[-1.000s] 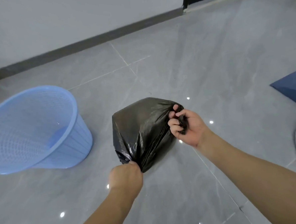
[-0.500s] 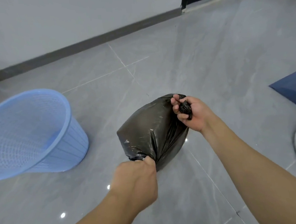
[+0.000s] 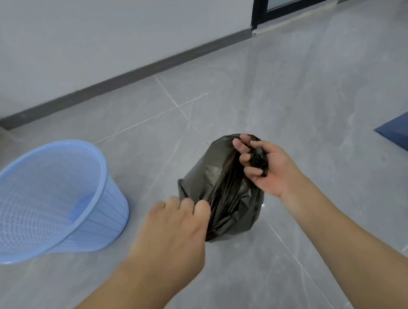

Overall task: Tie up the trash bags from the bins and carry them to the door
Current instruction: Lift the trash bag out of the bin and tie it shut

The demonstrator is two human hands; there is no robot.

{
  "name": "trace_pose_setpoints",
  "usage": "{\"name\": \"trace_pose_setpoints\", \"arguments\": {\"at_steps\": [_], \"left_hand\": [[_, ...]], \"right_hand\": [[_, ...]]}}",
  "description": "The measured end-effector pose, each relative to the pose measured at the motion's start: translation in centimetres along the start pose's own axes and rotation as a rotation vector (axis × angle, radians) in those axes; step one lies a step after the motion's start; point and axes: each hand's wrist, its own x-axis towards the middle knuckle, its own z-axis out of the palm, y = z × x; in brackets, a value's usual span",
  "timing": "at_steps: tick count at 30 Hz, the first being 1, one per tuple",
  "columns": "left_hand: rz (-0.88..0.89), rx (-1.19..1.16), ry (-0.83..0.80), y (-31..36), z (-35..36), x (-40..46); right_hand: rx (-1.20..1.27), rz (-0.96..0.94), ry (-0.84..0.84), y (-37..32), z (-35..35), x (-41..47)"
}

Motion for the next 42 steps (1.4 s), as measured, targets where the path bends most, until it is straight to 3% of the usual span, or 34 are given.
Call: {"name": "trace_pose_setpoints", "arguments": {"at_steps": [2, 6, 8, 11, 14, 18, 21, 26, 31, 37, 42], "left_hand": [[0.127, -0.025, 0.045, -1.3, -0.7, 0.6], [-0.022, -0.145, 0.042, -3.3, -1.1, 1.4], [-0.058, -0.355, 0.043, -4.2, -0.8, 1.6], [-0.141, -0.688, -0.038, -5.3, -0.4, 2.0], [-0.253, -0.870, -0.112, -6.2, -0.4, 2.8], [-0.274, -0.832, -0.092, -7.2, -0.6, 3.6], [-0.239, -0.692, 0.041, -7.6, -0.5, 3.9], [-0.279, -0.604, 0.136, -8.0, -0.5, 4.0], [-0.342, -0.550, 0.094, -8.1, -0.1, 4.2], [-0.308, -0.875, -0.142, -8.1, -0.9, 4.2], [-0.333, -0.960, -0.161, -7.8, -1.6, 5.1]], "right_hand": [[-0.199, 0.009, -0.002, 1.0, 0.5, -0.2], [-0.488, 0.000, -0.073, 2.5, 1.2, -0.8], [-0.613, 0.010, -0.108, 2.8, 1.3, -1.1], [-0.626, 0.081, -0.183, 3.0, 1.3, -1.5], [-0.593, 0.170, -0.274, 3.3, 1.3, -1.8], [-0.727, 0.206, -0.324, 3.9, 1.2, -1.9], [-0.915, 0.222, -0.403, 4.2, 1.6, -2.3], [-1.291, 0.142, -0.274, 5.1, 2.5, -2.3], [-1.151, 0.097, -0.172, 5.2, 2.7, -2.1], [-0.936, 0.038, -0.136, 4.8, 2.9, -2.0], [-0.938, 0.088, -0.227, 5.1, 3.2, -2.2]]}}
